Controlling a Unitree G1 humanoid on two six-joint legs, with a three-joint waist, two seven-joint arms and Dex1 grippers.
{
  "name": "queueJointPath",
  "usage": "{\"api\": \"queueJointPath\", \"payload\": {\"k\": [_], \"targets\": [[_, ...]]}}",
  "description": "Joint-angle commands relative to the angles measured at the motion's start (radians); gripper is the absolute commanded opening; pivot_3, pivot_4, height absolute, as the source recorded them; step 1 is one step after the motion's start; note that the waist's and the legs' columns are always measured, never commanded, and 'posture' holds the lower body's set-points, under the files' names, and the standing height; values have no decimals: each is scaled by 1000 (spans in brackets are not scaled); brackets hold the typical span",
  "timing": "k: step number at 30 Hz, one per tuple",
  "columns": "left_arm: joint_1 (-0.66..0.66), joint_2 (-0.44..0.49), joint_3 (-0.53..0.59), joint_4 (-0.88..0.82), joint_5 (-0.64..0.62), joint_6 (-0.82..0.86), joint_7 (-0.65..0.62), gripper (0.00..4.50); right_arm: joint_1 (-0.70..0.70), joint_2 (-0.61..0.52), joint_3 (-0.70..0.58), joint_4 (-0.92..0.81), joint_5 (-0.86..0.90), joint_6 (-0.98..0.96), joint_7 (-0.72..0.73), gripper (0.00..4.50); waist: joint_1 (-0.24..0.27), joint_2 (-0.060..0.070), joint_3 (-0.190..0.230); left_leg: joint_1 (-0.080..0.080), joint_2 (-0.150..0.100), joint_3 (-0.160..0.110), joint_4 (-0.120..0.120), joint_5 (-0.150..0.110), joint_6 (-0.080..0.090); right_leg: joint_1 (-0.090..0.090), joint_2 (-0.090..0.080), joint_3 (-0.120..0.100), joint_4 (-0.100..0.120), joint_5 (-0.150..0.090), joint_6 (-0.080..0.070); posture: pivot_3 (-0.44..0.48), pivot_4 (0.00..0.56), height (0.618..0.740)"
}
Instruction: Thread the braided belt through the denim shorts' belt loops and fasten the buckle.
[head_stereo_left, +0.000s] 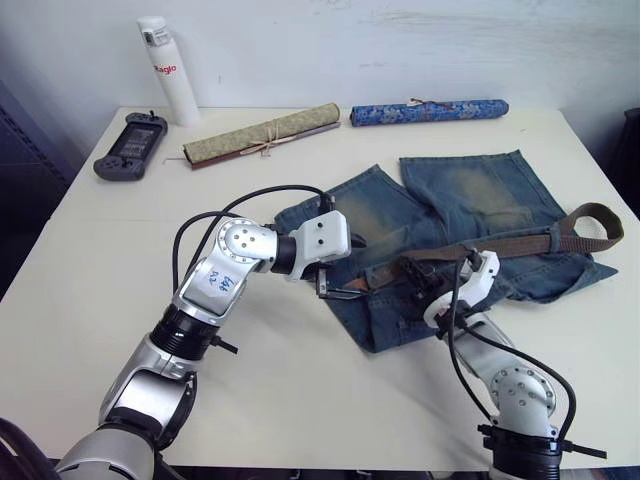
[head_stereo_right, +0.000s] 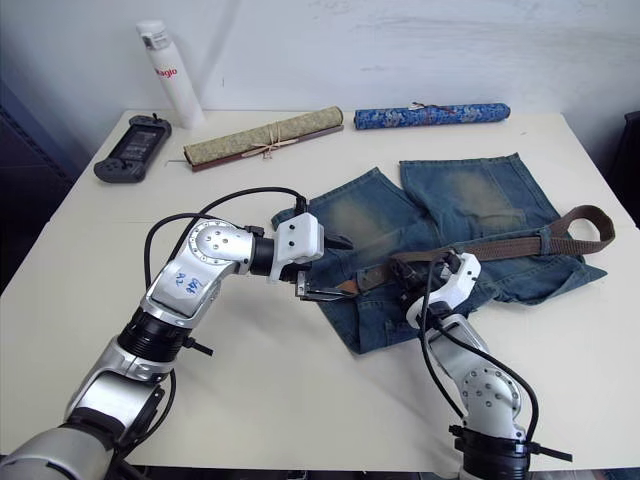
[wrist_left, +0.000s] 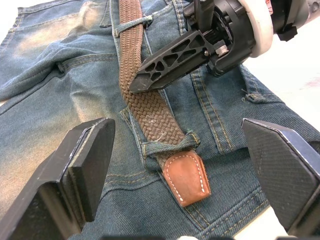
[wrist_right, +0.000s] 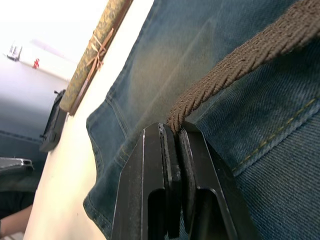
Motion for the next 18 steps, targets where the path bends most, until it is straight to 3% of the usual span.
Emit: {"api": "queueJointPath", "payload": {"k": [1,6,7,9,12,16,17,18], "targets": [[-12,-1,1,-11,-5,-13,-8,4500,7,-3,37,-33,42,80,-45,48,-1,0,0,0,0,0,0,0,0,0,0,0,0,0,0,0,150,686],[-10,0,-2,-13,-6,-9,-16,4500,-10,24,35,-55,55,95,-101,48,-1,0,0,0,0,0,0,0,0,0,0,0,0,0,0,0,150,686],[-11,2,-4,-11,-4,-11,-19,4500,-12,18,13,-64,81,93,-107,629,-1,0,0,0,0,0,0,0,0,0,0,0,0,0,0,0,150,686],[-12,4,-5,-8,-2,-14,-24,4500,-9,-15,-26,-88,129,99,-106,1029,0,0,0,0,0,0,0,0,0,0,0,0,0,0,0,0,150,686],[-13,12,-7,-5,-5,-17,-44,4500,-4,-109,-66,-134,202,130,-96,2274,4,1,1,0,0,0,0,0,0,0,0,0,0,0,0,0,150,686],[-23,51,-9,31,-1,-58,-99,4500,15,-405,-116,-224,270,257,7,4124,13,2,2,-1,-1,0,0,0,0,0,-1,0,-2,0,0,0,150,686],[-28,55,-8,43,-2,-70,-109,4500,21,-476,-128,-241,264,276,49,4466,16,2,2,-1,0,0,1,0,1,0,-1,0,-5,0,0,0,150,686],[-34,60,-9,55,-6,-83,-127,4500,27,-547,-145,-258,246,288,117,4466,23,3,2,-1,0,0,1,0,0,0,-1,-1,-5,0,0,0,150,686]]}}
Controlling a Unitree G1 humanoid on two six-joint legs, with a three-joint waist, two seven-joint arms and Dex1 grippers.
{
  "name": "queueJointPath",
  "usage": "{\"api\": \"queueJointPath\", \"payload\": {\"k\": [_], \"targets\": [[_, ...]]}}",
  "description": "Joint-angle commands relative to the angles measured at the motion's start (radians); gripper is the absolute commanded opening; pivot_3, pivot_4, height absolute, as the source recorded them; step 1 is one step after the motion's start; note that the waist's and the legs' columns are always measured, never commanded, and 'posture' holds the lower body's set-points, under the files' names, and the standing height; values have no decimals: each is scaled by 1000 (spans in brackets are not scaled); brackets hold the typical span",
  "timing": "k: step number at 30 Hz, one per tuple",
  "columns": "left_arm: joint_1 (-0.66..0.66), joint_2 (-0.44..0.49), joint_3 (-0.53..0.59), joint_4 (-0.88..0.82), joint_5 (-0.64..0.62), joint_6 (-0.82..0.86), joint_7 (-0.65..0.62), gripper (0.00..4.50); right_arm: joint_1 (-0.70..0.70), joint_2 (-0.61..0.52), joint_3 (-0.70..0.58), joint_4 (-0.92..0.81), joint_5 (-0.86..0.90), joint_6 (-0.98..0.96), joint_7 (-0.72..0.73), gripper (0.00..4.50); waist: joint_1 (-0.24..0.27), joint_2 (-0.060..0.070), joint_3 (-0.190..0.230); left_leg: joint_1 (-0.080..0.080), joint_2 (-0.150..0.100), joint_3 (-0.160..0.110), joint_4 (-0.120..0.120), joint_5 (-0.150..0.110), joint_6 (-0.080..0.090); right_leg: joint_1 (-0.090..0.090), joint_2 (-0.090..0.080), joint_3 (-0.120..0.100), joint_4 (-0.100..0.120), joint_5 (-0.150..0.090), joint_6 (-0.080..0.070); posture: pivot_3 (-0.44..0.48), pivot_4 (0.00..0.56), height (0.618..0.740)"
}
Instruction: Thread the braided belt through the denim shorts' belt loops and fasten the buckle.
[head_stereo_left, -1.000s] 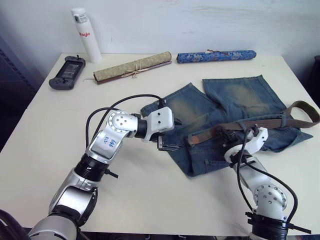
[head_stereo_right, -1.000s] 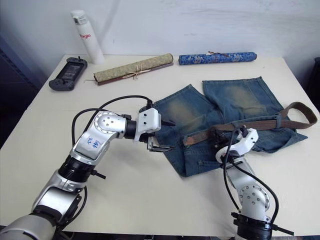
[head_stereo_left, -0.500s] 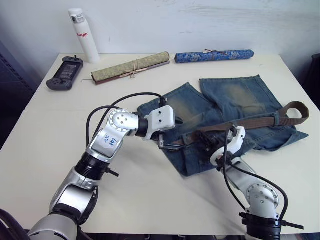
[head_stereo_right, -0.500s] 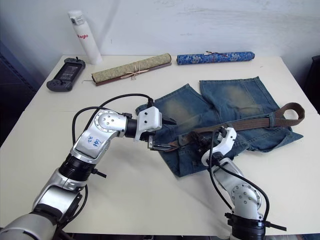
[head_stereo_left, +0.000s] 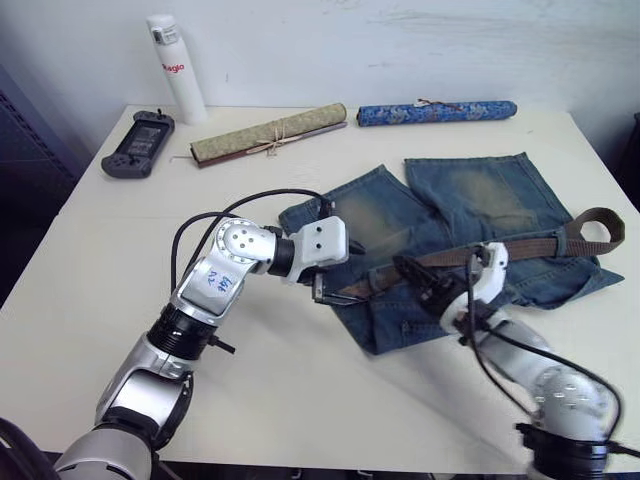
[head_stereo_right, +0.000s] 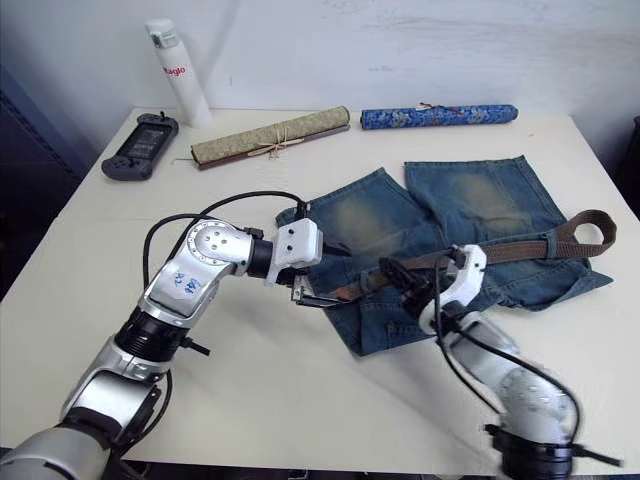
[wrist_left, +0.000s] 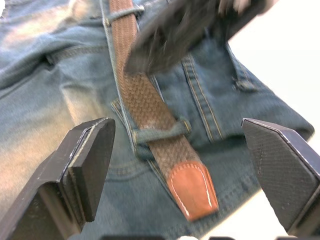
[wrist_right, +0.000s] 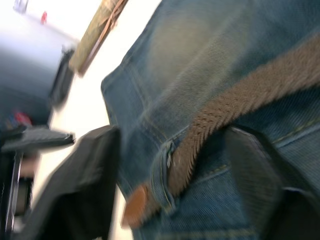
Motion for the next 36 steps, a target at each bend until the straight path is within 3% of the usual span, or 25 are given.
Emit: {"api": "queueJointPath", "payload": {"k": [1,4,7,9,10,16,26,34,36], "targets": [[-37,17,4,32,-10,-67,-62,4500,23,-251,-78,-115,-19,75,237,4466,8,1,1,0,0,0,0,0,0,0,0,0,0,0,0,0,150,686],[-52,22,0,59,-13,-98,-97,4500,58,-444,-76,-146,-151,83,410,4466,11,0,2,0,0,0,0,0,0,1,0,-1,-1,0,0,0,150,686],[-58,26,0,74,-10,-116,-117,4500,91,-555,-52,-143,-269,79,499,3729,12,-2,3,0,1,-1,0,0,1,1,1,-2,-2,0,0,0,150,686],[-51,30,0,71,-4,-116,-119,4500,105,-595,-22,-147,-349,59,552,2875,12,-3,4,0,1,-1,0,0,1,2,0,-2,-2,0,0,0,150,686],[-44,31,-2,65,-1,-115,-117,4500,106,-601,-2,-144,-389,48,565,2776,12,-3,4,0,1,-1,0,0,1,2,0,-2,-2,0,1,0,150,686],[8,2,-28,41,42,-106,-46,4500,90,-542,68,-128,-500,39,581,2776,12,-3,4,0,0,-1,0,0,1,2,0,-2,-2,0,1,0,150,686],[62,-25,-76,129,208,-445,105,4500,69,-472,138,-80,-611,78,596,2776,17,-3,4,0,0,-1,1,1,1,3,0,-3,-3,1,1,0,150,686],[65,-43,-20,97,147,-374,85,4500,10,-459,-92,-147,-368,135,659,2776,19,-3,4,0,0,-1,1,1,0,3,0,-3,-2,1,1,0,150,686],[66,-39,-17,89,140,-362,75,4500,-4,-473,-102,-161,-378,124,673,2776,18,-3,4,0,0,-1,1,1,0,3,0,-3,-2,1,1,0,150,686]]}}
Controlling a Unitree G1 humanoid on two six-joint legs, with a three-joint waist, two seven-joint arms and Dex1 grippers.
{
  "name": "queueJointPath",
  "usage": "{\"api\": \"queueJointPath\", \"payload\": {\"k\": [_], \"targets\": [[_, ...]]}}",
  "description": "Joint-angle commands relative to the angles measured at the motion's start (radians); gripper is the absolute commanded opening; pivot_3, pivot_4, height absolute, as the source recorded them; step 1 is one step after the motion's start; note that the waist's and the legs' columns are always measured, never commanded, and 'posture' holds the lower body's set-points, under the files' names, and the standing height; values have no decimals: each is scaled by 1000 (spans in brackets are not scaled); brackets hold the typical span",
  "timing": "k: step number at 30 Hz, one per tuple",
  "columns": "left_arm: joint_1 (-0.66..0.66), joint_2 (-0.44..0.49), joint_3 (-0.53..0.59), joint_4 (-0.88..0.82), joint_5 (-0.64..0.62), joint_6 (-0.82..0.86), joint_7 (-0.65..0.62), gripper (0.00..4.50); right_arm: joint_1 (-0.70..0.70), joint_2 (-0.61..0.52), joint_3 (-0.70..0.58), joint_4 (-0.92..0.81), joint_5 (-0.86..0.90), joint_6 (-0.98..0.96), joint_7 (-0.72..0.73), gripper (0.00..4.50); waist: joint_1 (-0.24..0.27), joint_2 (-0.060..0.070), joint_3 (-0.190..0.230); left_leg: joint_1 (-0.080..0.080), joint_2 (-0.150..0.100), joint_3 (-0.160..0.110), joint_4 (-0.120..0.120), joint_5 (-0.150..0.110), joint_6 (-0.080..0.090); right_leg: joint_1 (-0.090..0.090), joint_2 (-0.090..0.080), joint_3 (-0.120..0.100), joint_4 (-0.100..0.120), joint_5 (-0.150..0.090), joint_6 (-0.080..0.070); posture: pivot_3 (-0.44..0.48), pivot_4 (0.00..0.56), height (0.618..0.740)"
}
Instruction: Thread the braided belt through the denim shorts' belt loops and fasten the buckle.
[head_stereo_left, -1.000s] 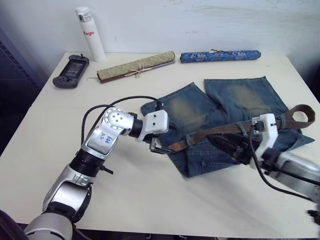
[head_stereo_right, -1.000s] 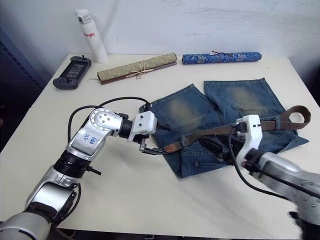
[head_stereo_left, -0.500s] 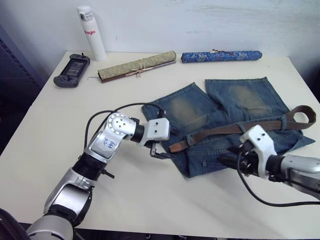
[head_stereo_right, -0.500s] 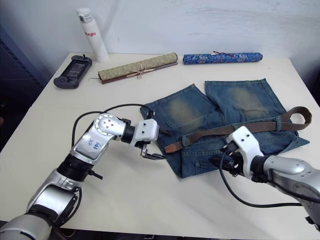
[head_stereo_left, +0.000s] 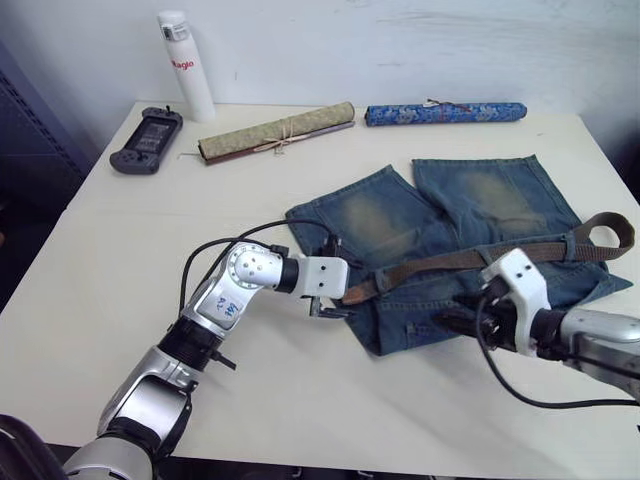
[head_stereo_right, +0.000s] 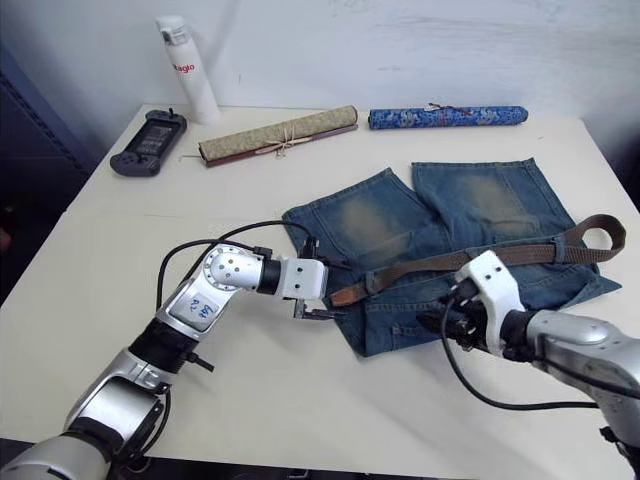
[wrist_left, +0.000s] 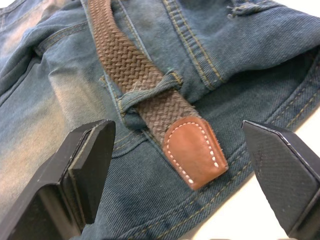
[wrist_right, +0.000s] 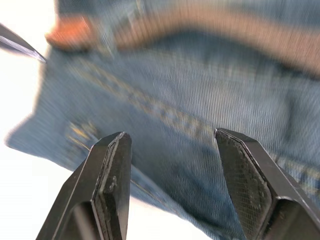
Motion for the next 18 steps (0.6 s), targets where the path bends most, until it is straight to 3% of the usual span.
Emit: {"api": "queueJointPath", "payload": {"k": [1,5,11,18], "targets": [[-1,9,34,-56,-44,34,-23,4500,-55,-26,-108,-72,79,-3,28,2776,-3,0,0,0,0,0,0,0,0,0,0,0,0,0,0,0,150,686],[-1,5,32,-65,-48,52,-27,4500,-59,-79,-82,-89,36,-3,68,2776,0,0,0,0,0,-1,0,0,0,1,0,-1,0,0,0,0,150,686],[1,4,34,-79,-55,77,-28,4500,-84,-64,-34,-97,-21,-47,75,2776,0,0,0,0,0,-1,0,0,0,1,0,-1,0,0,0,0,150,686],[7,11,35,-91,-56,98,-33,4500,-133,-69,106,-79,-302,-279,125,2776,-2,0,0,0,0,-1,0,0,0,1,0,-1,0,0,0,0,150,686]]}}
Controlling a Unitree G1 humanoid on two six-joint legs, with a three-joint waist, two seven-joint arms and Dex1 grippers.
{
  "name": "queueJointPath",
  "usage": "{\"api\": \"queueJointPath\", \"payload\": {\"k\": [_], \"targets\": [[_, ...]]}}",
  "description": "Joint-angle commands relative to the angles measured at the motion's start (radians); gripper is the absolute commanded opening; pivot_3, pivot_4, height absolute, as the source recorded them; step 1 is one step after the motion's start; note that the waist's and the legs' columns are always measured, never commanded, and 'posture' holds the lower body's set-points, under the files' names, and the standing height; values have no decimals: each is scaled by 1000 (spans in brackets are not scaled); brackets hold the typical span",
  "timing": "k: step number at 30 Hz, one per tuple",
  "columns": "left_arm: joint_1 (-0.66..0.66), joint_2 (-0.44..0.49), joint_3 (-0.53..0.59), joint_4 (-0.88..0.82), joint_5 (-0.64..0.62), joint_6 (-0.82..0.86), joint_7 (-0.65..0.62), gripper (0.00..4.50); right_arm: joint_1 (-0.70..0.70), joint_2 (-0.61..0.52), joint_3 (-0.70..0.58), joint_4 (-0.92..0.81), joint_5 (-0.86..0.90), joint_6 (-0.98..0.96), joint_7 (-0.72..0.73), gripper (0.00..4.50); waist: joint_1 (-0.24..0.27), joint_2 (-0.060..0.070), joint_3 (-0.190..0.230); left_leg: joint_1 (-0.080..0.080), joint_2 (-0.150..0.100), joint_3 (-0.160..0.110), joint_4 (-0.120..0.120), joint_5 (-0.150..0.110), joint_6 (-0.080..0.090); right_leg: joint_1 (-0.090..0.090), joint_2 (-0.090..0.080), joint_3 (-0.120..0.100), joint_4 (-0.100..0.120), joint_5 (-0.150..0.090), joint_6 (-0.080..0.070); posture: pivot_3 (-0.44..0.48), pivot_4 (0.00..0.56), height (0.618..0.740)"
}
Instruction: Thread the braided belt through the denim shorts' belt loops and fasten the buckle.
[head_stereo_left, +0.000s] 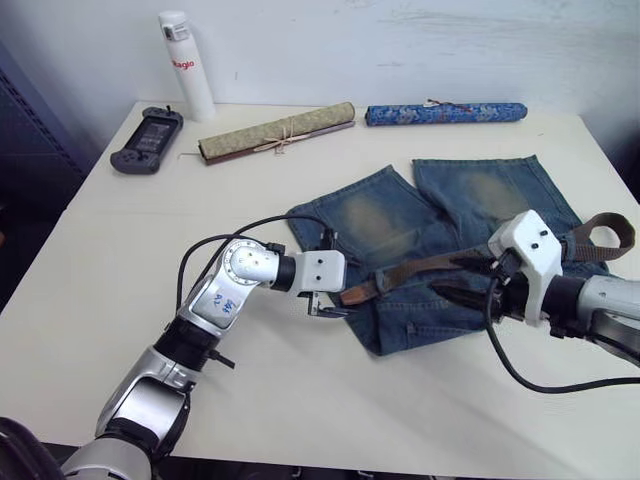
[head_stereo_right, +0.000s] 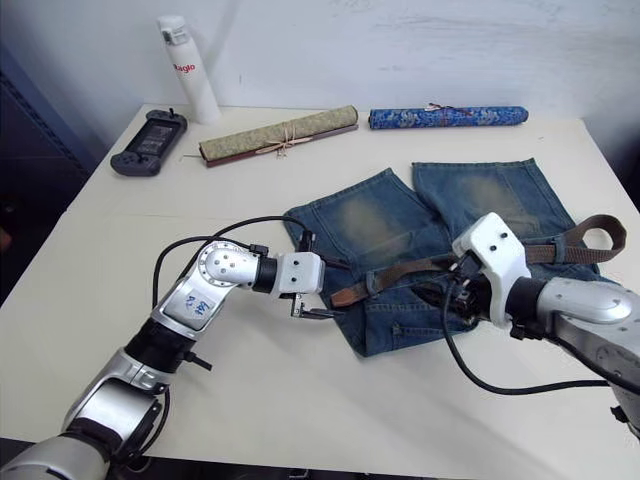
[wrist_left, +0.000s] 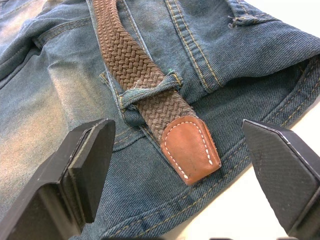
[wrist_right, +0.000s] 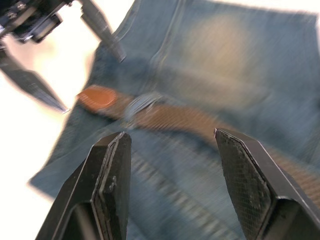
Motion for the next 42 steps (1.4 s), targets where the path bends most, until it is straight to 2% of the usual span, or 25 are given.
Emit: {"api": "queueJointPath", "payload": {"k": [1,4,6,9,11,12,14,19,21,22,24,28,31,32,35,42], "targets": [[1,2,22,-41,-23,5,-2,4500,-17,-4,50,-6,-126,-124,45,2776,-2,0,0,0,0,0,0,0,0,0,0,0,0,0,0,0,150,686],[5,2,23,-50,-25,16,-2,4500,-13,9,59,4,-154,-153,75,2776,-1,0,0,0,0,0,0,0,0,0,0,0,0,0,0,0,150,686],[10,4,23,-57,-24,21,-4,4500,-12,10,65,8,-171,-163,94,2260,-1,0,0,0,0,0,0,0,0,0,0,0,0,0,0,0,150,686],[16,6,23,-63,-24,25,-6,4500,-15,19,69,12,-181,-165,111,929,-3,0,0,0,0,0,0,0,0,0,0,0,0,0,0,0,150,686],[16,5,22,-62,-22,24,-7,4500,-15,63,48,16,-152,-136,84,929,-4,0,0,0,0,0,0,0,0,0,0,0,0,0,0,0,150,686],[15,4,22,-61,-21,23,-7,4500,-17,77,42,16,-156,-132,73,1077,-4,0,0,0,0,0,0,0,0,0,0,0,0,0,0,0,150,686],[14,2,22,-60,-20,24,-7,4500,-21,82,41,12,-158,-118,78,1832,-4,0,0,0,0,0,0,0,-1,0,0,0,0,0,0,0,150,686],[14,2,20,-58,-17,21,-11,4500,-27,68,46,2,-190,-90,75,4320,-4,0,0,0,0,0,0,0,-1,0,0,0,0,0,0,0,150,686],[14,1,20,-57,-19,22,-13,4500,-26,72,44,2,-173,-64,81,4453,-4,0,0,0,0,0,0,0,-1,0,0,0,0,0,0,0,150,686],[13,1,19,-56,-19,22,-15,4500,-25,73,44,2,-171,-56,82,4327,-4,0,0,0,0,0,0,0,-1,0,0,0,0,0,0,0,150,686],[4,0,13,-46,-15,9,-21,4500,-5,46,59,-3,-187,-46,107,3592,-4,0,0,0,0,0,0,0,-1,0,0,0,0,0,0,0,150,686],[-14,-8,11,-34,-10,-3,-26,4500,39,1,70,-7,-220,-45,139,1636,-2,0,0,0,0,0,0,0,0,0,0,0,0,0,0,0,150,686],[-23,-13,15,-33,-10,-7,-22,4500,63,-9,61,-6,-233,-19,131,327,-3,0,0,0,0,0,0,0,-1,0,0,0,1,0,0,0,150,686],[-25,-15,15,-33,-10,-7,-21,4500,71,-14,59,-5,-237,-6,128,50,-3,0,0,0,0,0,0,0,-1,0,0,0,1,0,0,0,150,686],[-27,-21,15,-33,-11,-8,-16,4500,91,-21,71,8,-263,16,122,50,-3,0,0,0,0,0,0,0,-1,0,0,0,1,0,0,0,150,686],[-41,-32,-52,61,103,-141,34,4500,86,56,221,127,-383,13,75,50,-4,0,0,0,0,0,0,0,-1,0,0,0,1,0,0,0,150,686]]}}
